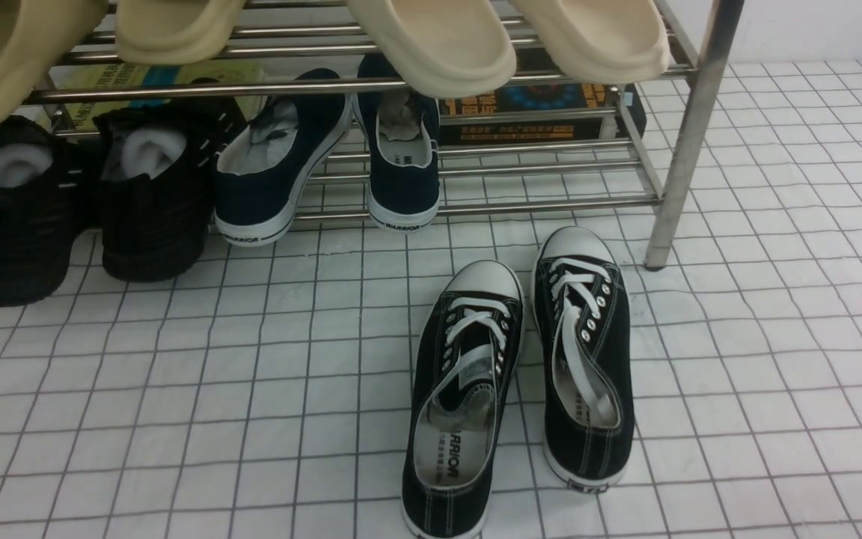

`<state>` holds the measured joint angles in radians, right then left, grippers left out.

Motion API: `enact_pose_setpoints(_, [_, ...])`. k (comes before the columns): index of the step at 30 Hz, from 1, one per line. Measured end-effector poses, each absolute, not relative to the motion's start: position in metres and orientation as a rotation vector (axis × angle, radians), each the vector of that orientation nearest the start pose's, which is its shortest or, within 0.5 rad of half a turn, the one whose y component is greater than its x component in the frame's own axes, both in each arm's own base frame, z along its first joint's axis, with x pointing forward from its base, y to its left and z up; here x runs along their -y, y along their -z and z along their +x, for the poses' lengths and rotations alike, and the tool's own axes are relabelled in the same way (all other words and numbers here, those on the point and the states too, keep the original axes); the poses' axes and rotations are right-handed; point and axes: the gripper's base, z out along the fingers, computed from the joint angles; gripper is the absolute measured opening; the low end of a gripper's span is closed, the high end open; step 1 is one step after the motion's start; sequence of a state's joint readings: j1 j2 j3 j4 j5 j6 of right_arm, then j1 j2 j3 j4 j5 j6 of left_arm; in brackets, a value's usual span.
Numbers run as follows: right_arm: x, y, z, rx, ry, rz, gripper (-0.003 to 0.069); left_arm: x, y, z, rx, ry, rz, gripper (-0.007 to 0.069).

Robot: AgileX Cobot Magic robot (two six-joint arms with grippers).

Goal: Take the shoes off the shelf with your hand from the white checkered tablecloth.
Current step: 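Set the held shoe down on the floor in front of the rack with the left gripper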

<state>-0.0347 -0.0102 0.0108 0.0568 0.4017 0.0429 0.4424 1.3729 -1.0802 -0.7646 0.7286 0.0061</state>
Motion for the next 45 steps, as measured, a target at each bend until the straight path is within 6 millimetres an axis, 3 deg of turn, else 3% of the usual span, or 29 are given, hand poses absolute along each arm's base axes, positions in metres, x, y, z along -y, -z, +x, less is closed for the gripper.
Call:
enact_pose_setpoints(5, [0.000, -0.174, 0.052, -1.883, -0.062, 0.107, 0.0239, -0.077, -0.346, 0.257, -2.096, 0.612, -0.916, 0.0036])
enact_pose_setpoints(11, [0.000, -0.174, 0.052, -1.883, -0.062, 0.107, 0.0239, -0.071, -0.361, 0.230, -2.108, 0.507, -0.928, 0.0036])
enact_pose_setpoints(19, [0.000, -0.174, 0.052, -1.883, -0.062, 0.107, 0.0239, -0.062, -0.358, 0.195, -2.134, 0.395, -0.950, 0.0036])
enact_pose_setpoints(26, [0.000, -0.174, 0.052, -1.883, -0.062, 0.107, 0.0239, -0.064, -0.336, 0.192, -2.106, 0.372, -0.985, 0.0036])
enact_pose_setpoints(32, [0.000, -0.174, 0.052, -1.883, -0.062, 0.107, 0.0239, -0.068, -0.342, 0.198, -1.976, 0.376, -0.987, 0.0036])
enact_pose_setpoints(37, [0.000, -0.174, 0.052, -1.883, -0.062, 0.107, 0.0239, -0.068, -0.342, 0.198, -1.971, 0.381, -0.989, 0.0038])
enact_pose_setpoints(45, [0.000, -0.174, 0.052, -1.883, -0.062, 0.107, 0.0239, -0.068, -0.312, 0.196, -2.026, 0.379, -1.049, 0.0041])
